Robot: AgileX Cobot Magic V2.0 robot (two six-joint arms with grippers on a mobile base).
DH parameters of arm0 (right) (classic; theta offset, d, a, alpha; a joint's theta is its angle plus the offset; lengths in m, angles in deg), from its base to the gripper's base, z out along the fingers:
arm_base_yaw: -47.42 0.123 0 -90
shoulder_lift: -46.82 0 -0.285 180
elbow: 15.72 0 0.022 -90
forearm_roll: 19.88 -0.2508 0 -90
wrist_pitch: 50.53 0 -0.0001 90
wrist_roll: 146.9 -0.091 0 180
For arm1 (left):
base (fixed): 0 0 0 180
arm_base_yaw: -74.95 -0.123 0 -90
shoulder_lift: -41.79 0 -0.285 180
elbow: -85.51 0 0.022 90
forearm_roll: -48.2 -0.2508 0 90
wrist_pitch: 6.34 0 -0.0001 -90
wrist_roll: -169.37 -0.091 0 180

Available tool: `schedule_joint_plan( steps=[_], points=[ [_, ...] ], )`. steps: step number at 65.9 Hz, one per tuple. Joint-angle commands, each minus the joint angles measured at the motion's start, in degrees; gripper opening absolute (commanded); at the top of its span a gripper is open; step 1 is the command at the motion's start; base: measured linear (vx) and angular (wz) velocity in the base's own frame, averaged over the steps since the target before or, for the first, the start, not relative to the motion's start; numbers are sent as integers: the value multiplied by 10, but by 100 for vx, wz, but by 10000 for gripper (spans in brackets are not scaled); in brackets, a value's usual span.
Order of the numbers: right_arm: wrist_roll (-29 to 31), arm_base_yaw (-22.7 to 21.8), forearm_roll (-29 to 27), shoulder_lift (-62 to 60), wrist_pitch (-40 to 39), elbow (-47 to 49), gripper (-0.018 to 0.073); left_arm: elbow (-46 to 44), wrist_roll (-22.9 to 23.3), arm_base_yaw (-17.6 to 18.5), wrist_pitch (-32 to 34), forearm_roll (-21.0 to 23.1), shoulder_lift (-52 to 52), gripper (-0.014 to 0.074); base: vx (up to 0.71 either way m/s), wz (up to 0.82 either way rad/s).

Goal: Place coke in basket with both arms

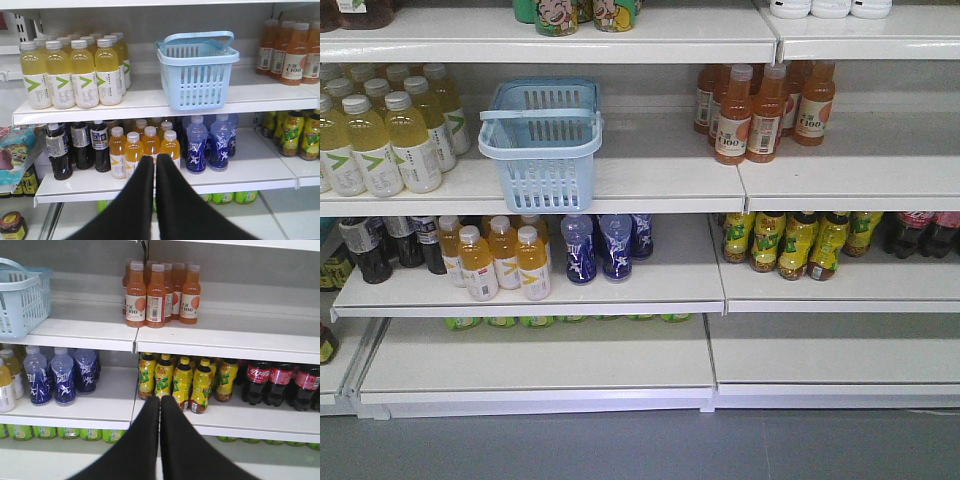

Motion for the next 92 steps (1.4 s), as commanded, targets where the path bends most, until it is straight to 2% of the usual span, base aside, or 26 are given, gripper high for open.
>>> schedule_joint_plan(
  steps=[1, 92],
  points=[
    [5, -2, 1, -7, -43, -4, -2, -14, 0, 2, 39, 0, 11, -6, 4, 0],
    [5, -2, 1, -7, -43, -4, -2, -14, 0, 2, 39, 0, 11, -6, 4, 0]
  ],
)
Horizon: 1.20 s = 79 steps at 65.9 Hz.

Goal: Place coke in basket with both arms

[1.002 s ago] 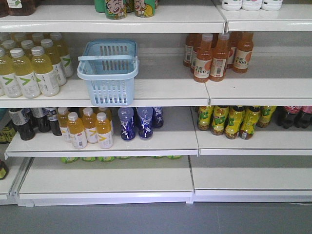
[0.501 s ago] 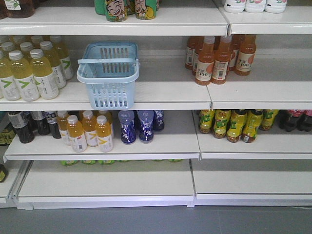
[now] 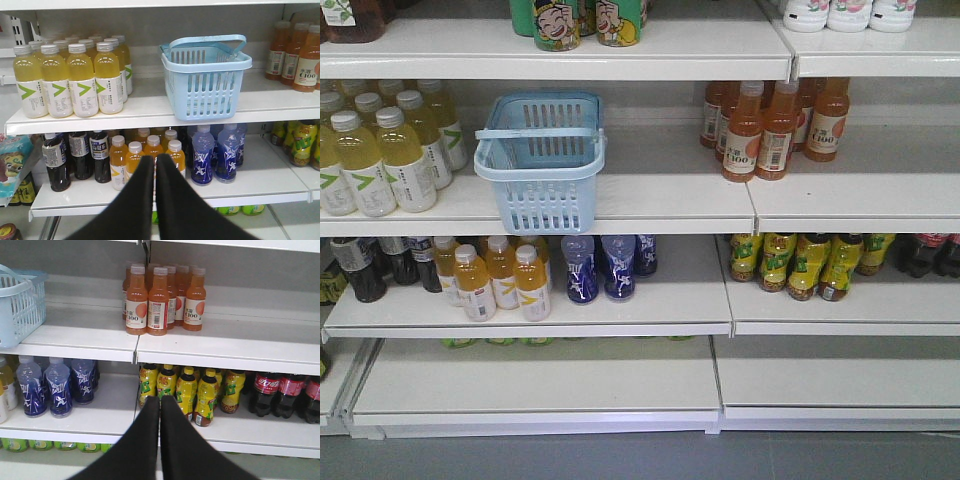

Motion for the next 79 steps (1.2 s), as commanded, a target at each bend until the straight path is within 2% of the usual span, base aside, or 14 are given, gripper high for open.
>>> schedule_joint_plan(
  steps=[1, 79],
  points=[
    [5, -2, 1, -7, -42, -4, -2, -14, 0, 2, 39, 0, 11, -6, 5, -1],
    [5, -2, 1, -7, -42, -4, -2, -14, 0, 2, 39, 0, 11, -6, 4, 0]
  ],
)
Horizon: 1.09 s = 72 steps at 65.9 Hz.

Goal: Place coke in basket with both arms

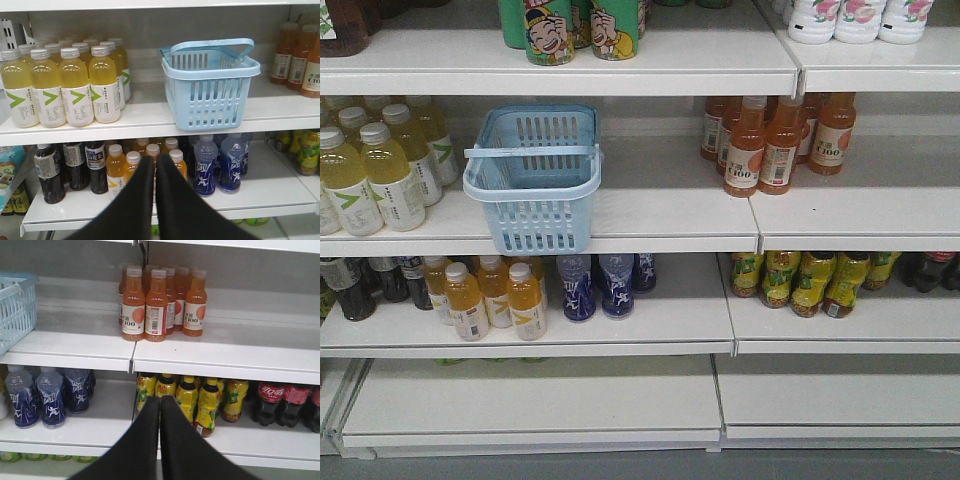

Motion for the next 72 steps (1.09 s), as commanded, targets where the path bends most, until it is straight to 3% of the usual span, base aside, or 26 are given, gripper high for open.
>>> schedule_joint_plan(
  steps=[1, 72],
  points=[
    [5, -2, 1, -7, -43, -4, -2, -14, 0, 2, 39, 0, 11, -6, 3, 0],
    [5, -2, 1, -7, -43, -4, -2, -14, 0, 2, 39, 0, 11, -6, 3, 0]
  ],
)
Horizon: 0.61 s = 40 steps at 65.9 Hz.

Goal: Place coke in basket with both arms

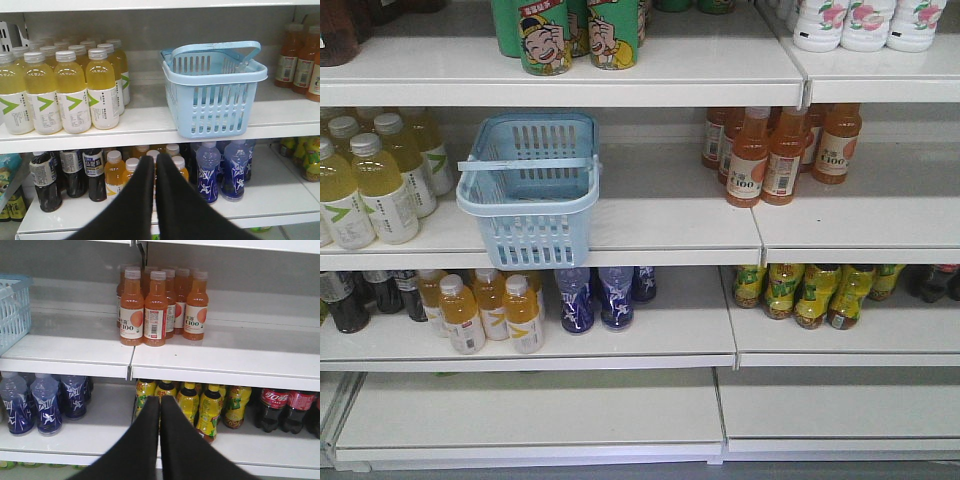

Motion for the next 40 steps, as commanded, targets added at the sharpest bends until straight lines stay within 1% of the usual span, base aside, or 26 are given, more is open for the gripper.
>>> schedule_joint_plan(
  steps=[1, 40],
  points=[
    [5, -2, 1, -7, -43, -4, -2, -14, 0, 2, 39, 0, 11, -6, 3, 0],
    [5, -2, 1, -7, -43, -4, -2, -14, 0, 2, 39, 0, 11, -6, 3, 0]
  ],
)
